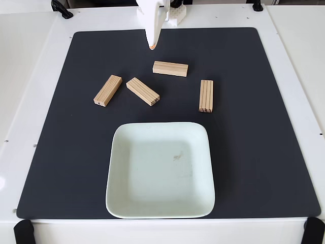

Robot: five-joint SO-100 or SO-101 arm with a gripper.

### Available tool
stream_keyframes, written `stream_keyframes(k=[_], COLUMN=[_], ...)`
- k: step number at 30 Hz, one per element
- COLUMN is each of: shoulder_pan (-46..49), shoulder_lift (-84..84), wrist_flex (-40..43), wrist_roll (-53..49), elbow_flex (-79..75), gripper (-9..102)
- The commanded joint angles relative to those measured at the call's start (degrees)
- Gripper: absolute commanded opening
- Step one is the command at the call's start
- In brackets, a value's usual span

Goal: Pick up the wooden block and place them on the plate.

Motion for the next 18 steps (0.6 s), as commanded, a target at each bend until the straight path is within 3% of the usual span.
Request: stream_keyframes(k=[1, 18], shoulder_pan=[-0.6, 0.1], shoulder_lift=[0.4, 0.2], wrist_flex=[-1.1, -1.1], wrist_roll=[0.4, 0.0], elbow_flex=[0.4, 0.4], gripper=[-1, -1])
